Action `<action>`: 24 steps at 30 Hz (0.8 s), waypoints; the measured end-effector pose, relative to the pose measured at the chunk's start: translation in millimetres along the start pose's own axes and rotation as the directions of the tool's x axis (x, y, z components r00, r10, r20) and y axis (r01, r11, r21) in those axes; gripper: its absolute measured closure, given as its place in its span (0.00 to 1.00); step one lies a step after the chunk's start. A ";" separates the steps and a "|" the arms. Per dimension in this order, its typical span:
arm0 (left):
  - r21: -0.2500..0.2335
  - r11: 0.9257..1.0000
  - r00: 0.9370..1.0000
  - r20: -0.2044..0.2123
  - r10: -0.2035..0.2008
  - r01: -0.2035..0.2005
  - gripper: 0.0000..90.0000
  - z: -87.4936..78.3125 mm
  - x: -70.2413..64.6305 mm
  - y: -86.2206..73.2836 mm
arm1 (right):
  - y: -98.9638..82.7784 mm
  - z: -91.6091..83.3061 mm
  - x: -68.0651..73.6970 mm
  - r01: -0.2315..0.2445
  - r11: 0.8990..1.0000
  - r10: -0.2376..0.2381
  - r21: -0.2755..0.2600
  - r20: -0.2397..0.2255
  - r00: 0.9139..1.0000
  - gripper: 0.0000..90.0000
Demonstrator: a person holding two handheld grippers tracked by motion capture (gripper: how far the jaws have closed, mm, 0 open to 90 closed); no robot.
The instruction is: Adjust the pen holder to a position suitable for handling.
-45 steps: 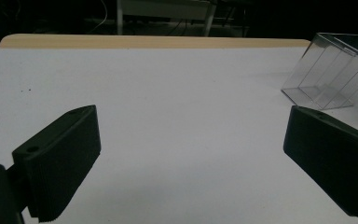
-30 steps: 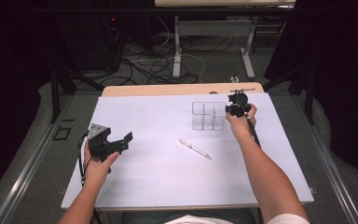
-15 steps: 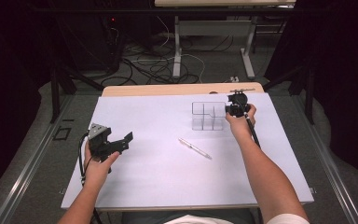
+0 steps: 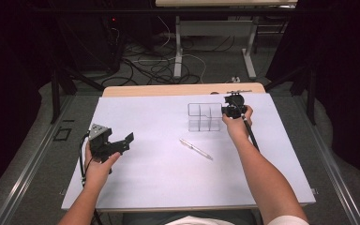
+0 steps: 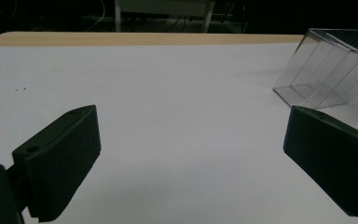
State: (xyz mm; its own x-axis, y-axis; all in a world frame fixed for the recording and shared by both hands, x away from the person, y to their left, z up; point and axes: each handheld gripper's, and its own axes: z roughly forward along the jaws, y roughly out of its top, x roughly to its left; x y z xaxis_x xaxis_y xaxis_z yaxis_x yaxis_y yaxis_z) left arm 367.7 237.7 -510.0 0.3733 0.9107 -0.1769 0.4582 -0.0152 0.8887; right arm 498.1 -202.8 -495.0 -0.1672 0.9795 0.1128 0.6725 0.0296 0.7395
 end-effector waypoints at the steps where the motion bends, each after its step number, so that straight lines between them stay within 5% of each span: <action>1: 0.000 1.000 1.000 0.000 0.000 0.000 0.04 0.0 0.0 0.0 | -0.3 0.3 2.4 0.000 1.000 0.000 -0.001 -0.004 1.000 1.00; 24: 0.005 1.000 1.000 0.000 0.004 -0.004 0.04 0.1 -0.5 0.0 | -7.0 4.5 47.7 0.020 1.000 -0.020 0.000 -0.085 0.996 1.00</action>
State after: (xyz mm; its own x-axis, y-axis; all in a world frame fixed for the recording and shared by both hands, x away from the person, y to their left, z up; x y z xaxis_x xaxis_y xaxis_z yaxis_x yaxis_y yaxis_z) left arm 367.6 237.2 -509.9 0.3748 0.9107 -0.1736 0.4605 -0.0203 0.8874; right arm 488.7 -155.4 -497.8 -0.2414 0.9581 0.1540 0.6687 0.0493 0.7419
